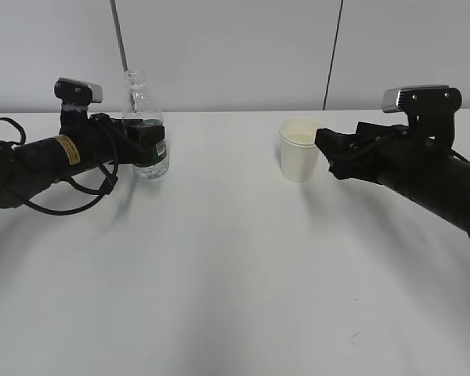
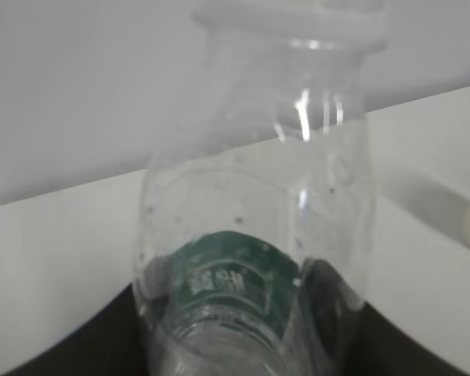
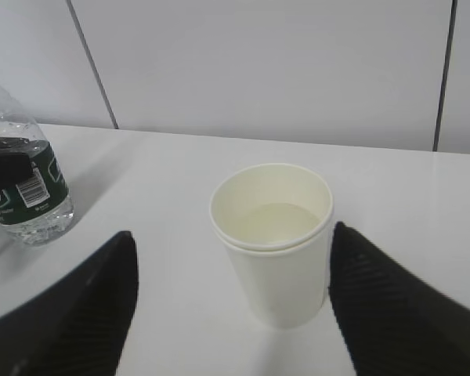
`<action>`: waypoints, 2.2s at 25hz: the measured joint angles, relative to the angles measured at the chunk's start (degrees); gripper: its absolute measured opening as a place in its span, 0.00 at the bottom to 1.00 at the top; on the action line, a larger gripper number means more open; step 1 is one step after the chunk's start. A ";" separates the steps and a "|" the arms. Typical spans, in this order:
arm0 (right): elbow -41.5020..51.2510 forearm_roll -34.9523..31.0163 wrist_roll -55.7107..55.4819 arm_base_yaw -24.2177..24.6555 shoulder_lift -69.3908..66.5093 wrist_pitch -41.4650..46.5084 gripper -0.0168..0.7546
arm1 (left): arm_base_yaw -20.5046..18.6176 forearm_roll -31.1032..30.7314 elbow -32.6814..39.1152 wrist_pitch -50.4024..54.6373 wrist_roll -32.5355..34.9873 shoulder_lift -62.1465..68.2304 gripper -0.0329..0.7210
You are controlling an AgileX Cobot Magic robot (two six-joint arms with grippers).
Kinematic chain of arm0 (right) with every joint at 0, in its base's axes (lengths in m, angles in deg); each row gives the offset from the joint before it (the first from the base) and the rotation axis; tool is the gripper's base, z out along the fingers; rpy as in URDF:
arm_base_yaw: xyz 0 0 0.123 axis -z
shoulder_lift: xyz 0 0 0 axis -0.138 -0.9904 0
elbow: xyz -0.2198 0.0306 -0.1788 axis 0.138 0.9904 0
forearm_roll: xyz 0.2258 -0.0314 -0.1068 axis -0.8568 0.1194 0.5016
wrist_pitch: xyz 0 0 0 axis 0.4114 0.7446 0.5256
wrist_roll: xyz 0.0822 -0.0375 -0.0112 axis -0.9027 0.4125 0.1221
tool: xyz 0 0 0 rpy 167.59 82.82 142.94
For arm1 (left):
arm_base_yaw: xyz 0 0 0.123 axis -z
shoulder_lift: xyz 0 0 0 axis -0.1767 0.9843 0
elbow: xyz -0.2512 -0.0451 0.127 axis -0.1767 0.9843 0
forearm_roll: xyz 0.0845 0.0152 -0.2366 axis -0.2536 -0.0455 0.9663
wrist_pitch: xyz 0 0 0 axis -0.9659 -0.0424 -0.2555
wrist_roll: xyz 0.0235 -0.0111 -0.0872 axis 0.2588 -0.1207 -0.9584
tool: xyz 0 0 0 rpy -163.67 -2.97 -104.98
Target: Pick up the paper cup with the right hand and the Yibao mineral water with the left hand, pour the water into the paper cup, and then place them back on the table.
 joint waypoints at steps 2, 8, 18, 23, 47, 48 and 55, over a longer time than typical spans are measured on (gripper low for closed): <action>0.00 0.00 0.00 0.00 0.25 0.26 0.79 | 0.00 -0.18 0.00 0.00 0.06 0.00 0.50; 0.00 0.00 0.04 0.00 1.24 0.90 0.79 | 0.00 -1.31 0.00 -0.15 0.06 0.00 0.58; 0.00 0.00 0.15 0.00 1.93 1.64 0.79 | 0.00 -1.84 0.00 0.09 0.06 0.02 0.73; 0.00 0.10 0.15 0.00 1.93 1.64 0.79 | 0.00 -1.84 0.00 -0.22 0.06 0.02 0.76; 0.13 0.10 0.15 0.00 7.53 2.88 0.79 | 0.00 -2.81 0.00 1.78 -0.56 -7.02 0.77; 0.13 0.10 0.15 0.00 7.88 2.97 0.79 | 0.00 -2.81 0.00 1.99 -0.71 -7.48 0.77; -1.15 0.21 0.15 0.00 11.37 4.57 0.79 | 0.00 -2.81 0.06 5.06 -2.96 -11.68 0.77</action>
